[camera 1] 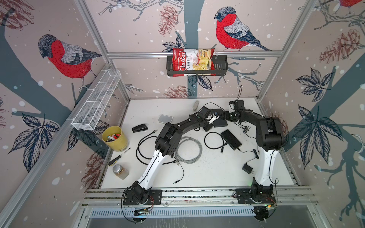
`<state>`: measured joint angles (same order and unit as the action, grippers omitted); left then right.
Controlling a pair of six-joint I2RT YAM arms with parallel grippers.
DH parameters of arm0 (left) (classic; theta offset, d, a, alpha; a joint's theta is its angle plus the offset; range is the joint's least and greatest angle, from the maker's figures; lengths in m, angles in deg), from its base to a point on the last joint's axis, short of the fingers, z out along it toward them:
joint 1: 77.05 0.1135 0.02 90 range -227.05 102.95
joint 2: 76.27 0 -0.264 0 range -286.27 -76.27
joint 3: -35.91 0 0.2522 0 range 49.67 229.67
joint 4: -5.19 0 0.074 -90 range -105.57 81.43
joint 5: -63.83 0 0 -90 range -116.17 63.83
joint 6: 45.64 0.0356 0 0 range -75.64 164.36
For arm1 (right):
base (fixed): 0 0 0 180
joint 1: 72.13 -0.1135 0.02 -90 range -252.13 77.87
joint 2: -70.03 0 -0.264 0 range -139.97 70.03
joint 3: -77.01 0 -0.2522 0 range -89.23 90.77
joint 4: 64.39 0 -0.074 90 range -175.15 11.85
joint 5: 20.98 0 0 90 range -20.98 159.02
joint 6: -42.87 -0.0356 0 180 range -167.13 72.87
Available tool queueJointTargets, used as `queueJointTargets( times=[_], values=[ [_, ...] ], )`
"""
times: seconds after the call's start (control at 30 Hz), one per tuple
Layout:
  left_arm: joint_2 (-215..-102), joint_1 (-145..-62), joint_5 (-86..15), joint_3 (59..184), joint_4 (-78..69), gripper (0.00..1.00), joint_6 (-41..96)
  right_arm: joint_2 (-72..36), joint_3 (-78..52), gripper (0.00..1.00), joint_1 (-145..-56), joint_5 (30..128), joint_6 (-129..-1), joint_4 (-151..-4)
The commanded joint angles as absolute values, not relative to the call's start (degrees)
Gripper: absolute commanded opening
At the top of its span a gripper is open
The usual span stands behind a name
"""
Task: Insert the plug into the switch port
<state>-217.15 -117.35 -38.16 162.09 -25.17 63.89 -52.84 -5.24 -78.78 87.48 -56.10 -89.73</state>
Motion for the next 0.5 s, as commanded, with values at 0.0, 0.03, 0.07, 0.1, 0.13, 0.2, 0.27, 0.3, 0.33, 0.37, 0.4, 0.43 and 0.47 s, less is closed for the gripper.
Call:
queueJointTargets(
  times=[0.0,0.03,0.07,0.1,0.13,0.2,0.27,0.3,0.33,0.37,0.4,0.43,0.47],
  values=[
    [-217.2,-117.4,-39.7,162.3,-22.1,0.05,65.9,-54.0,-5.3,0.74,-78.5,89.3,-55.5,-93.5],
    [-217.2,-117.4,-40.3,162.1,-21.8,0.04,66.4,-54.1,-5.1,0.74,-78.5,89.6,-55.4,-93.6],
    [-217.2,-117.4,-40.6,161.9,-21.5,0.05,66.6,-54.2,-5.0,0.74,-78.4,89.9,-55.3,-93.7],
    [-217.1,-117.4,-41.0,161.7,-21.1,0.04,66.7,-54.4,-4.7,0.74,-78.2,90.3,-55.1,-94.0],
    [-216.9,-117.4,-41.0,161.4,-20.5,0.05,66.7,-54.5,-4.6,0.74,-78.0,90.8,-55.0,-94.1],
    [-216.7,-117.4,-41.2,160.7,-19.2,0.04,67.2,-54.8,-4.3,0.74,-77.6,91.5,-54.9,-94.4],
    [-216.5,-117.4,-42.2,160.3,-18.5,0.04,67.9,-55.0,-4.3,0.73,-77.2,92.9,-55.1,-94.3],
    [-216.5,-117.4,-42.7,160.2,-18.3,0.04,68.1,-55.1,-4.3,0.73,-77.0,93.4,-55.3,-94.3],
    [-216.6,-117.4,-43.0,160.2,-18.3,0.04,68.4,-55.1,-4.2,0.73,-76.9,93.6,-55.4,-94.4],
    [-216.6,-117.4,-43.2,160.2,-18.4,0.04,68.6,-55.3,-4.2,0.73,-76.8,93.6,-55.5,-94.5],
    [-216.6,-117.4,-43.2,160.2,-18.5,0.04,68.8,-55.5,-4.0,0.73,-76.7,93.5,-55.4,-94.8],
    [-216.5,-117.4,-43.3,160.0,-18.5,0.04,69.1,-55.5,-4.0,0.73,-76.7,93.3,-55.6,-95.1],
    [-216.4,-117.4,-43.4,159.8,-18.8,0.04,69.4,-55.7,-4.1,0.72,-76.6,93.2,-55.8,-95.1]
  ],
)
